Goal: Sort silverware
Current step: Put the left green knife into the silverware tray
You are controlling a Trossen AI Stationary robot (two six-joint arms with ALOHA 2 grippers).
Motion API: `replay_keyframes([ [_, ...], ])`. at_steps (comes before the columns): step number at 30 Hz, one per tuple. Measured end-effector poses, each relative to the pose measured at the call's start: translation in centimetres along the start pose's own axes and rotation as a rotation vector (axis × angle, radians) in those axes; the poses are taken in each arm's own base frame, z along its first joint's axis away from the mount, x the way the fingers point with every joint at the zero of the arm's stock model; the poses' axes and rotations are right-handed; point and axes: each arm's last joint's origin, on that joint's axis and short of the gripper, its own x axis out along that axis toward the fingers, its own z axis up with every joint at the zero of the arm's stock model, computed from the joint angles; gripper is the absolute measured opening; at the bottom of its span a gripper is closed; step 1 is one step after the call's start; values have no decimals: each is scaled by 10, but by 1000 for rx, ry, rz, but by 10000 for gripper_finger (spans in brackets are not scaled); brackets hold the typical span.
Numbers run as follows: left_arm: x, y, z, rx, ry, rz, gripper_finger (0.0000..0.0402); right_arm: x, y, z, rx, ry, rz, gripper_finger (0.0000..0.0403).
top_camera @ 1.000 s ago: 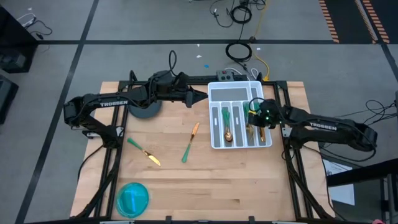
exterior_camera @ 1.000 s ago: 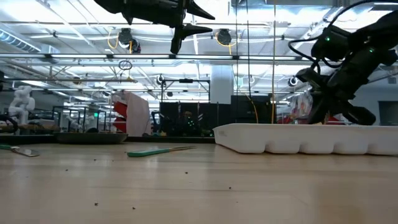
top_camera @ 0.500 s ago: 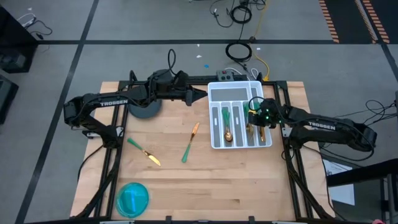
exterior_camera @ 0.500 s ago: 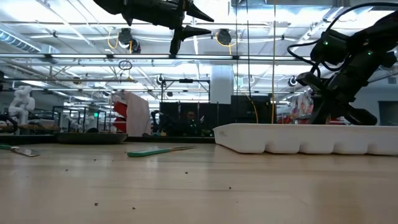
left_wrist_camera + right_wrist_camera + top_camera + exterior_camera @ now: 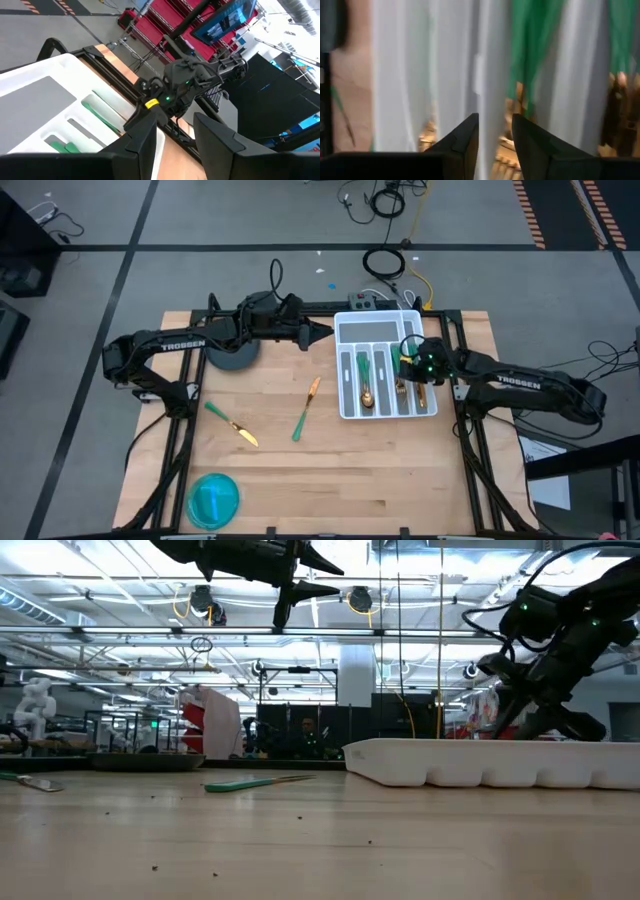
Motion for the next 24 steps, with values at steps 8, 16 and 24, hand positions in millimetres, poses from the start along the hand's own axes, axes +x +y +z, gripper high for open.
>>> replay_keyframes([
  [8, 0, -3, -4, 53, 73, -85, 136, -40, 40, 18, -194, -172, 27, 102],
  [16, -9, -44, -40, 246, 341, -306, 136, -108, 82, 32, -435, -269, -23, 100],
  [24, -36, -104, -71, 247, 487, -509, 136, -141, 92, 32, -553, -243, -64, 100],
])
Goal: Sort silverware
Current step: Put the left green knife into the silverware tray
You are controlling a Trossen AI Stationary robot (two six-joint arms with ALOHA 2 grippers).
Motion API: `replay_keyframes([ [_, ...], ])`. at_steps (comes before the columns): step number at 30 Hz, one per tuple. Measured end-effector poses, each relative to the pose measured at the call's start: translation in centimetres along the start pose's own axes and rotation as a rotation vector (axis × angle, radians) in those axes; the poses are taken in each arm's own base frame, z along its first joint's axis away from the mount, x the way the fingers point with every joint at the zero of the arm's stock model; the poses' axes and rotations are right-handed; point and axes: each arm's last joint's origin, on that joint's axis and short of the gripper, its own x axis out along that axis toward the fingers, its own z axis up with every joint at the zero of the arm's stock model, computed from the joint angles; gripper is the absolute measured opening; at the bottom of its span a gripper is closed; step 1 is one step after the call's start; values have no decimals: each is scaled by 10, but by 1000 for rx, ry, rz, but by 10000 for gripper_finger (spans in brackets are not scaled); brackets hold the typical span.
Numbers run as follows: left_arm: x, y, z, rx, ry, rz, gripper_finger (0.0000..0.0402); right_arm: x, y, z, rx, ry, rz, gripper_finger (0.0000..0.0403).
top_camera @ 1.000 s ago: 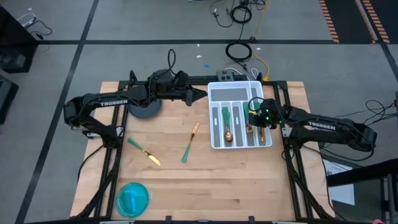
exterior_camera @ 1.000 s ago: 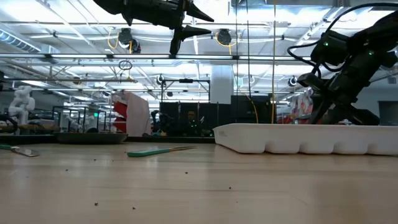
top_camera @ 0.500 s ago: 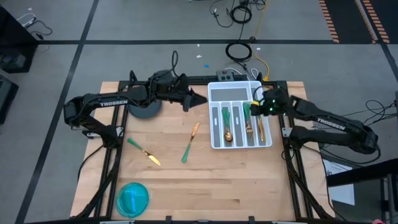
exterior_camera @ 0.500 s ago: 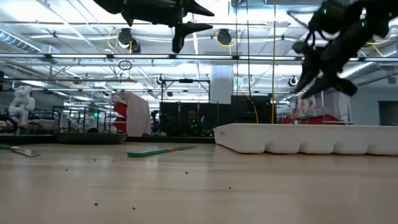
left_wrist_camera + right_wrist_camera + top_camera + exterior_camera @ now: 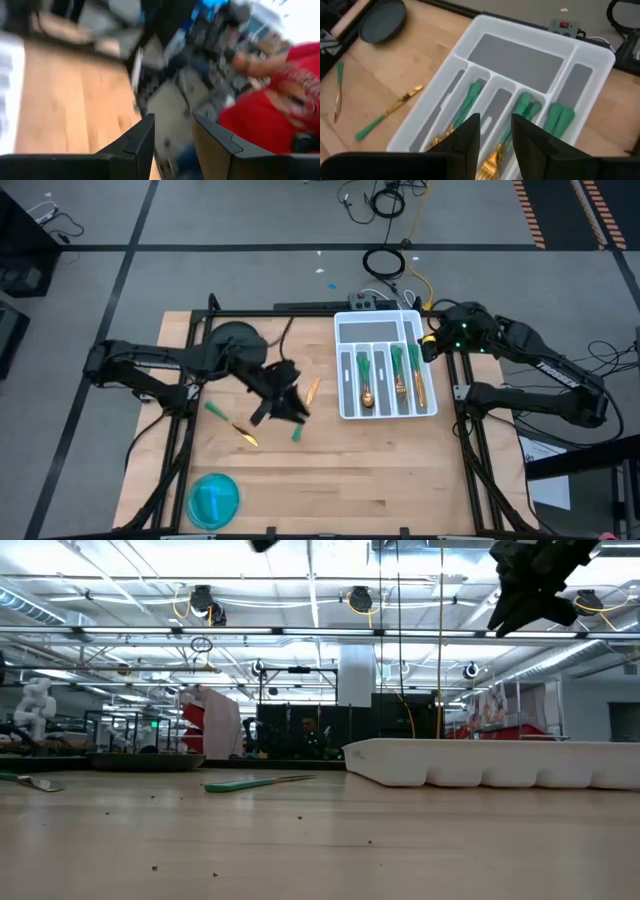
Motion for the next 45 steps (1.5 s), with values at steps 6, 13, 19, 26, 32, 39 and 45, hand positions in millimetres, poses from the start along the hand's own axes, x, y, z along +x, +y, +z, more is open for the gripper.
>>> replay_keyframes([
  [6, -35, 1, -52, -125, 437, 367, 136, -2, -3, -6, -20, 64, -19, 100],
  [13, -80, 6, -97, 2, 890, 855, 136, -3, -5, -10, -32, 103, -40, 100],
  [19, -78, 19, -128, -89, 882, 787, 136, -3, -5, -10, -33, 107, -42, 100],
  [26, -82, 43, -169, -888, 529, 1226, 136, -3, -5, -10, -23, 103, -41, 100],
  [32, -67, 45, -174, -1069, 319, 1204, 136, -3, -5, -10, -33, 102, -40, 100],
  [39, -76, 34, -187, -1147, 425, 1378, 136, -3, -5, -10, -93, 103, -40, 100],
  [45, -78, 32, -190, -1447, 135, 1556, 136, -3, -5, -10, -108, 103, -39, 100],
])
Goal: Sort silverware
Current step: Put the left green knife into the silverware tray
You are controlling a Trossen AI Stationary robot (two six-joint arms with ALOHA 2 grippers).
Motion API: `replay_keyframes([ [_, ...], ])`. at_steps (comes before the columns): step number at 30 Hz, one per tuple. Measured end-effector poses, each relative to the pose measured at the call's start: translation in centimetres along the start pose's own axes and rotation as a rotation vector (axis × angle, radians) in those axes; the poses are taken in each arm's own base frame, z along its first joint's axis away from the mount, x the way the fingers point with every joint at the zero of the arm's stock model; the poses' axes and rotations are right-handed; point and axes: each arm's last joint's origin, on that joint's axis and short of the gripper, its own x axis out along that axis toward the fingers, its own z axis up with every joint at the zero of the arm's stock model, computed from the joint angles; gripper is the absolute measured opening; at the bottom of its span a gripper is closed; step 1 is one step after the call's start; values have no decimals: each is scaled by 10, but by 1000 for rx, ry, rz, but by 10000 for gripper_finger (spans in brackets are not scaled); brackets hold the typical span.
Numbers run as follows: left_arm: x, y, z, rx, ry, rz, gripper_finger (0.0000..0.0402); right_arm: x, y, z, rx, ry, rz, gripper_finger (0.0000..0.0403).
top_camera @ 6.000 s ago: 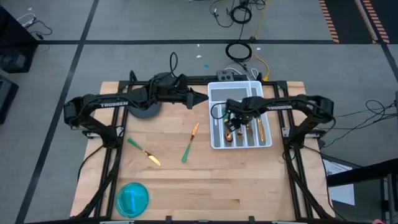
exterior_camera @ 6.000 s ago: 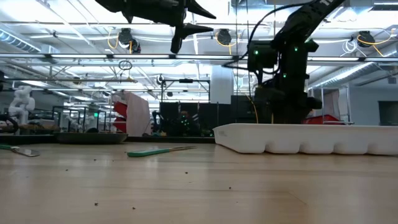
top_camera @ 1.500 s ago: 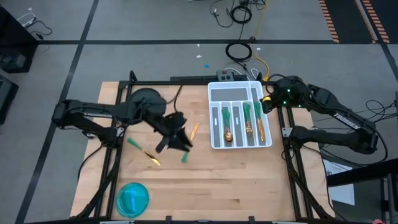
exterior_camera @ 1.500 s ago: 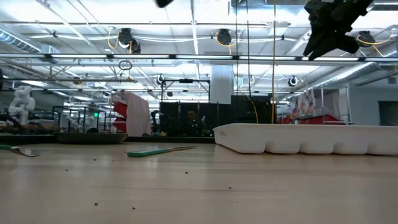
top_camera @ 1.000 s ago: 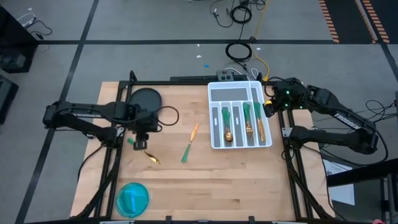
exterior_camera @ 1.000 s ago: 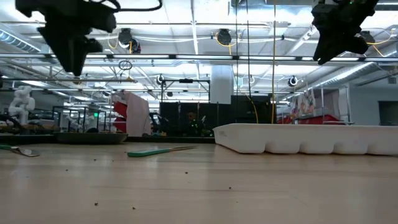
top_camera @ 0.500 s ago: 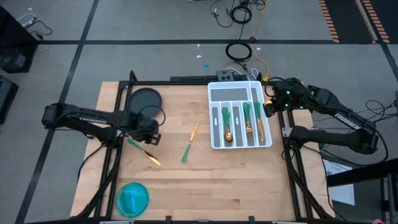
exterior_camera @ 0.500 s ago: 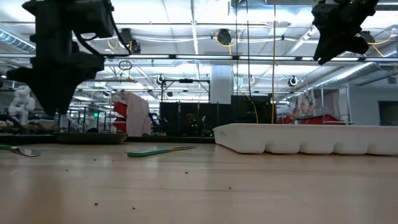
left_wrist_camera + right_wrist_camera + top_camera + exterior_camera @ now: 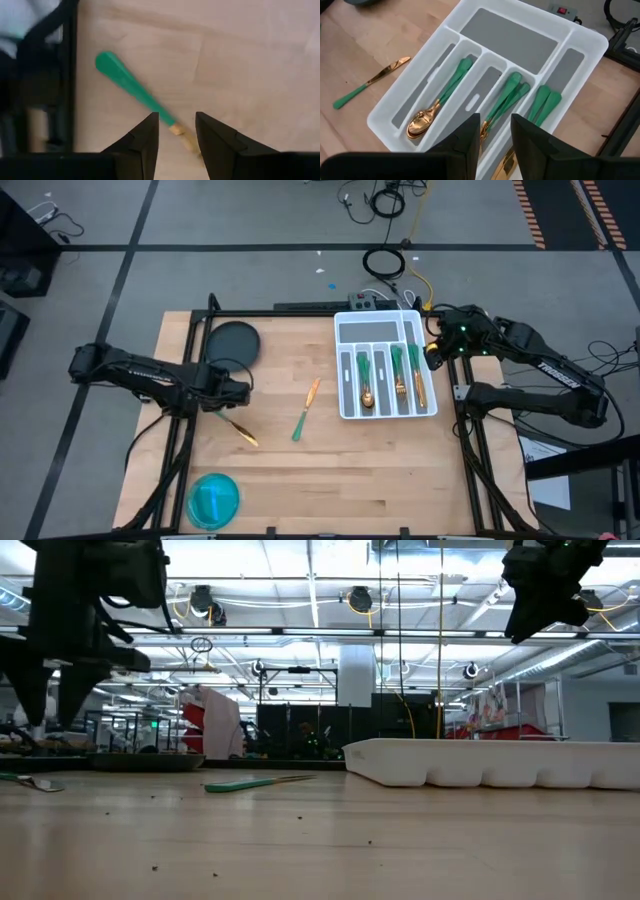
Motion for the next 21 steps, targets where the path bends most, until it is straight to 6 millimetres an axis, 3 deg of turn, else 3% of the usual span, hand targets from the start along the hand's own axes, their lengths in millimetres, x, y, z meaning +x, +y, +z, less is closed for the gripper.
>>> replay_keyframes([
  [6, 1, -7, -6, -167, -13, -67, 136, 0, 0, 0, -29, 3, 1, 100],
  [21, 25, -14, -34, -416, -28, 80, 136, -1, 0, -1, -136, 7, 0, 100],
])
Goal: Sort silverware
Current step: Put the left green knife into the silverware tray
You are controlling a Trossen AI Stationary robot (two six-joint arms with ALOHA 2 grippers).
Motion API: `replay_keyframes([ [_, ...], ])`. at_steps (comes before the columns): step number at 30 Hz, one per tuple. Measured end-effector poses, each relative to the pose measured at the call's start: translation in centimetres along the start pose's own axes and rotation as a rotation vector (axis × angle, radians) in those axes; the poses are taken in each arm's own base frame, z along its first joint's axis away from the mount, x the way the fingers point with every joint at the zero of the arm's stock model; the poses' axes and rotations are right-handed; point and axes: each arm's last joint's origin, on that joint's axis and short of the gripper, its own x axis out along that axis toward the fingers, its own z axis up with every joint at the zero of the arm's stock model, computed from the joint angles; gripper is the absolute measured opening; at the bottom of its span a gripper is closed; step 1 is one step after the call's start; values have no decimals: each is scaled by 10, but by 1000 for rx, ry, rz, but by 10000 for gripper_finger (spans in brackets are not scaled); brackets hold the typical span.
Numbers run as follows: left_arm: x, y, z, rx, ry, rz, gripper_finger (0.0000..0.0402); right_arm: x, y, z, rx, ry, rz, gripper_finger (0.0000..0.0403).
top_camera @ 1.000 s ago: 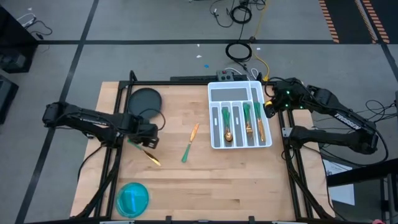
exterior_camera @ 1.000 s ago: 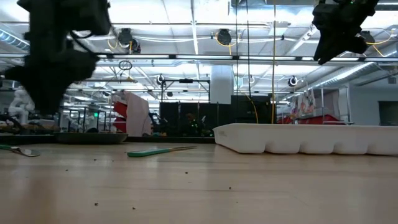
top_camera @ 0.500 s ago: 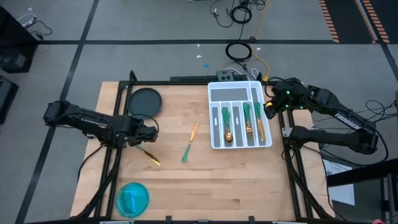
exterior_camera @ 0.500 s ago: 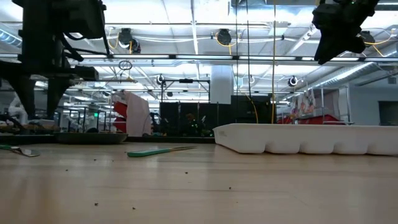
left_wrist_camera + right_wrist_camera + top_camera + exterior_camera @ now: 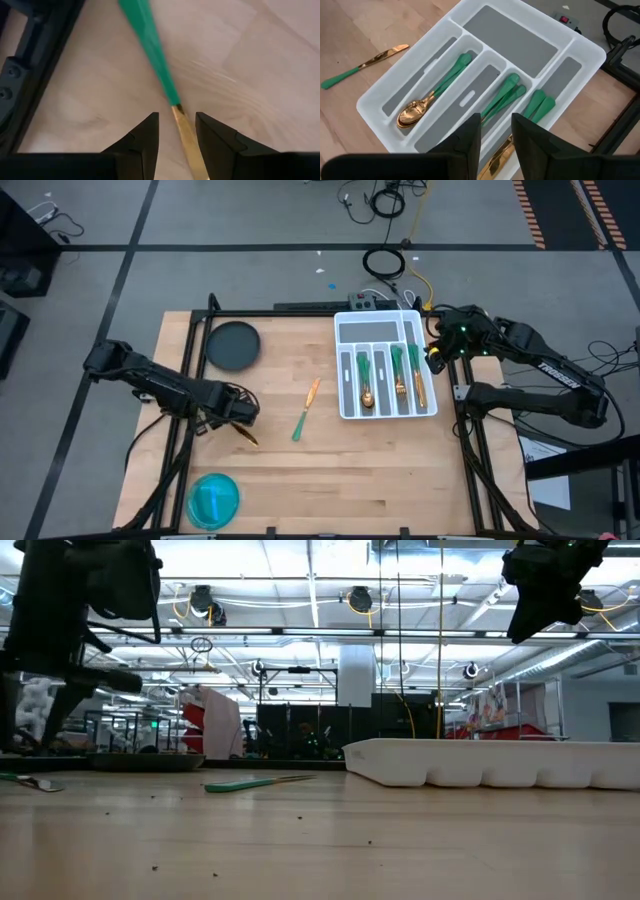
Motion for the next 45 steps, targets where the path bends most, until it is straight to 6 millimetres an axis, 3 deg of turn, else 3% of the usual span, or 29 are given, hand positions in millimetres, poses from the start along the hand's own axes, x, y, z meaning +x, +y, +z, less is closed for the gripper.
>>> replay_keyframes([
  [10, 12, -5, 12, -76, -60, -28, 136, 0, -1, -2, -48, 19, -5, 100],
  [15, 16, -2, 13, -23, -75, -17, 136, 0, -1, -3, -44, 28, -7, 100],
  [18, 16, -2, 11, 177, -81, -38, 136, 0, -1, -3, -44, 28, -7, 100],
  [25, 14, -15, 1, 983, -109, -185, 136, 0, -1, -3, -41, 28, -7, 100],
  [29, 14, -14, 2, 1427, -158, -154, 136, 0, -1, -2, -6, 26, -7, 100],
  [33, 14, -14, 2, 1760, -189, -134, 136, 0, -1, -2, 34, 20, -6, 100],
  [39, 7, -14, -1, 2031, 19, -169, 136, 0, 0, 0, 76, 1, 0, 100],
  [45, -4, -6, 9, 2083, 86, -129, 136, 0, 0, 0, 122, -4, -5, 100],
])
